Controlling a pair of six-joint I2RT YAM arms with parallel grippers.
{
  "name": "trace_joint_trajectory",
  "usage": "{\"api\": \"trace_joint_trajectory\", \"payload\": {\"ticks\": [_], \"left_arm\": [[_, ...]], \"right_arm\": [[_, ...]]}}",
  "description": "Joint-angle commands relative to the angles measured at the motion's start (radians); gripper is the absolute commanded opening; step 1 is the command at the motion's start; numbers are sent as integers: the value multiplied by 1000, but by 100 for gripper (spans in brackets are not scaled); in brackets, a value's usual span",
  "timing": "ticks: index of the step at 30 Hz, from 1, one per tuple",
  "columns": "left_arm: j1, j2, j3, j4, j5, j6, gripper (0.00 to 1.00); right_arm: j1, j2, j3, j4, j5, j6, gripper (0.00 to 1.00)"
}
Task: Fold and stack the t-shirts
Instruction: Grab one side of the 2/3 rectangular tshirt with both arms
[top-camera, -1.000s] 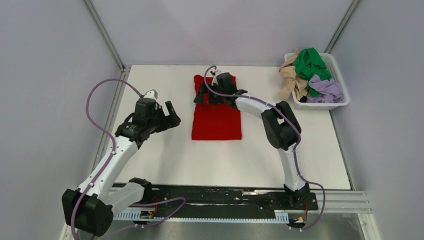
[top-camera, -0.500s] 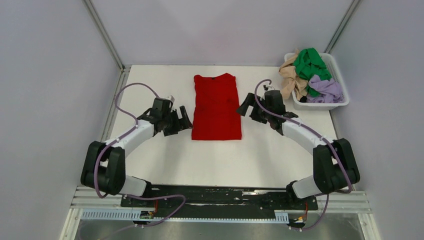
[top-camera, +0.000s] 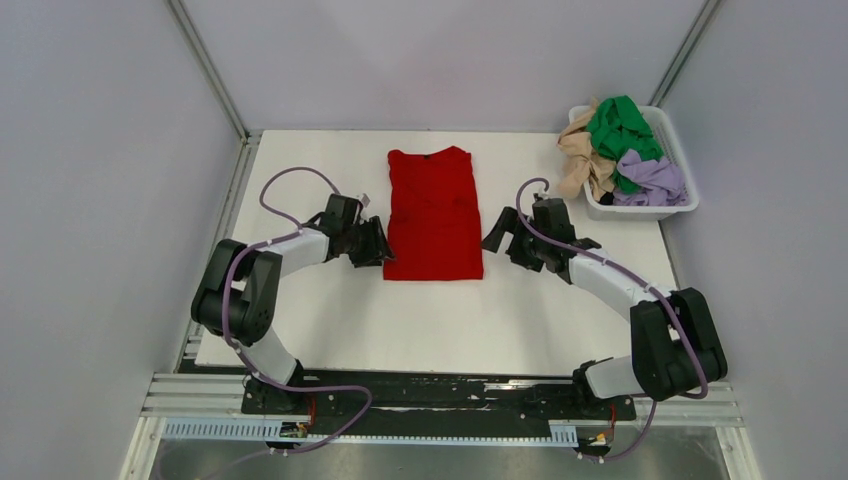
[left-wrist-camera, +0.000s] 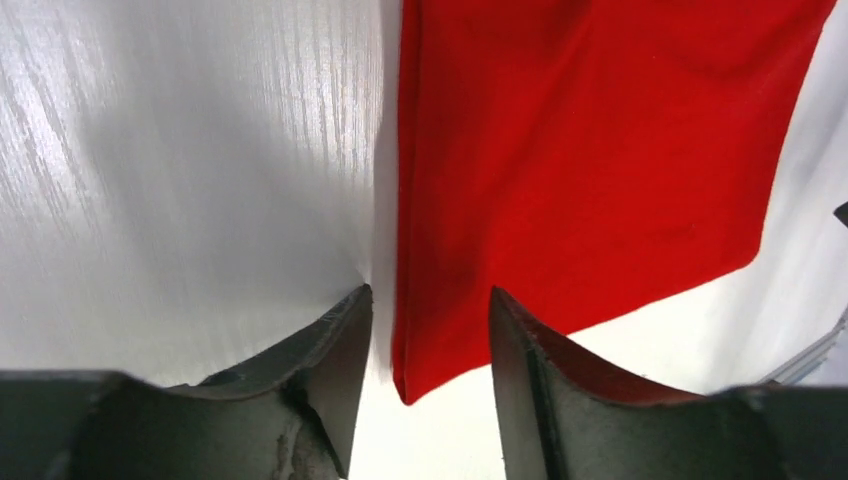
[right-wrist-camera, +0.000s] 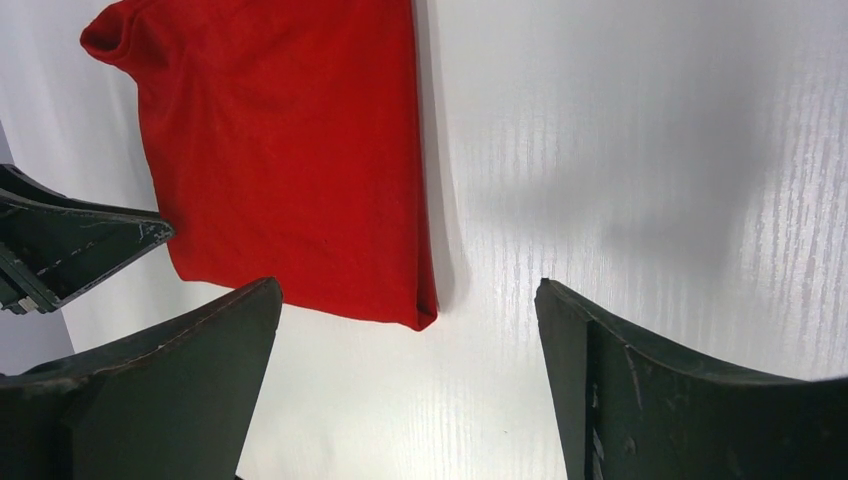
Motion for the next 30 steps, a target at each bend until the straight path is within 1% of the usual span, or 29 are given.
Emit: {"api": "trace_joint_trajectory", "payload": {"ticks": [1, 5, 6, 15, 23, 26, 30], "left_arm": [[-27, 51, -14, -57, -19, 20, 54], [-42, 16, -32, -118, -77, 29, 53], [-45, 10, -38, -123, -88, 29, 51], [-88, -22, -59, -211, -119, 31, 45], [-90, -17, -52, -223, -153, 33, 32], [-92, 3, -39, -209, -138, 27, 28], [-104, 14, -43, -200, -133, 12, 18]], "right_arm": [[0, 6, 9, 14, -19, 18, 98], [0, 18, 16, 14, -34, 18, 97], [1, 21, 18, 16, -38, 17, 97], [3, 42, 17, 34, -73, 16, 95], [20, 61, 14, 41, -74, 12, 93], [33, 76, 20, 42, -74, 10, 89], [73, 106, 34, 38, -42, 5, 84]]}}
